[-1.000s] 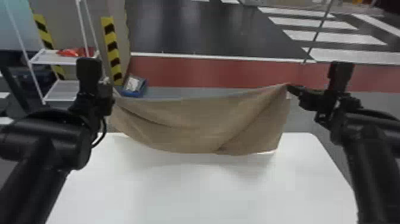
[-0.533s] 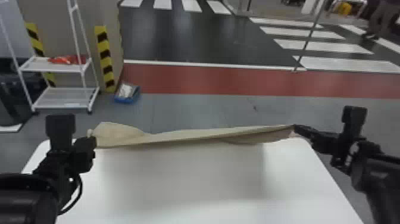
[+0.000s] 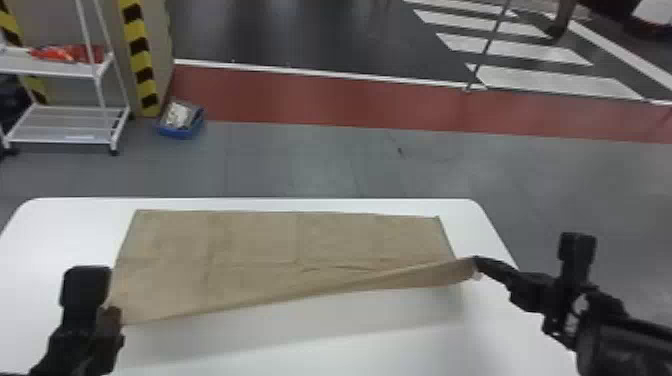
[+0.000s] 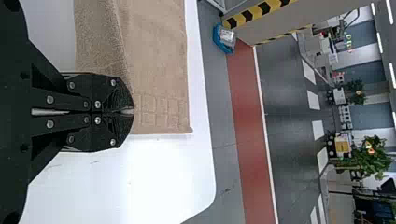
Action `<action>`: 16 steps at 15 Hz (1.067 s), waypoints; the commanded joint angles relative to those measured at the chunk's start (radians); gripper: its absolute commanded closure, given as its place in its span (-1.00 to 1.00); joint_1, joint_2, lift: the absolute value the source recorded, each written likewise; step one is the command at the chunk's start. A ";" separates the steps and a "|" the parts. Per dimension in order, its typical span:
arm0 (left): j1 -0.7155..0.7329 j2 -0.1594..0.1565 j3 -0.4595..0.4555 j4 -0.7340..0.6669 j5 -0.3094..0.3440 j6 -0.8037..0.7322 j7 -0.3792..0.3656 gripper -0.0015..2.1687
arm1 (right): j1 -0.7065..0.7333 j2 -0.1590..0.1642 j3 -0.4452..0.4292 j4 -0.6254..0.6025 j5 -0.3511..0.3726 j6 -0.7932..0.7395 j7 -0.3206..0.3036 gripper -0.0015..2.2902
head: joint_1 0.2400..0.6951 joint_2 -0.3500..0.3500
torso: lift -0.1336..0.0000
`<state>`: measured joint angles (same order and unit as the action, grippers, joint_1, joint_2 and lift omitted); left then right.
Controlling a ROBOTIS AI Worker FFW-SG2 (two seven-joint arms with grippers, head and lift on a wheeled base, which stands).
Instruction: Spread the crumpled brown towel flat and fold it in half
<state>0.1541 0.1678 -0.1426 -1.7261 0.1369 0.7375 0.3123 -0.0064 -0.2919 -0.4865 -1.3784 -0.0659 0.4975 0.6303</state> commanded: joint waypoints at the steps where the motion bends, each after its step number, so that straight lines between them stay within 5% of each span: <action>1: 0.044 0.002 0.006 -0.012 -0.003 0.020 0.007 0.61 | 0.039 0.000 -0.015 -0.021 -0.002 -0.001 0.012 0.10 | 1.00 -0.71 | 1.00; 12: 0.150 0.004 -0.012 -0.127 -0.010 0.050 0.045 0.53 | 0.121 0.010 -0.021 -0.050 -0.018 -0.020 0.019 0.10 | 1.00 -0.82 | 1.00; 14: 0.150 0.004 -0.005 -0.127 -0.010 0.023 0.031 0.17 | 0.121 0.010 -0.020 -0.050 -0.018 -0.020 0.019 -0.08 | 1.00 -0.83 | 1.00; 15: 0.147 0.004 -0.002 -0.125 -0.010 0.020 0.024 -0.40 | 0.121 0.013 -0.017 -0.050 -0.017 -0.023 0.019 -0.34 | 1.00 -0.83 | 1.00; 16: 0.145 0.006 0.001 -0.121 -0.010 -0.002 0.014 -0.49 | 0.121 0.013 -0.014 -0.048 -0.009 -0.038 0.019 -0.34 | 1.00 -0.83 | 1.00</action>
<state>0.3017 0.1725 -0.1455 -1.8515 0.1272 0.7560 0.3310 0.1150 -0.2805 -0.5041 -1.4281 -0.0817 0.4732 0.6487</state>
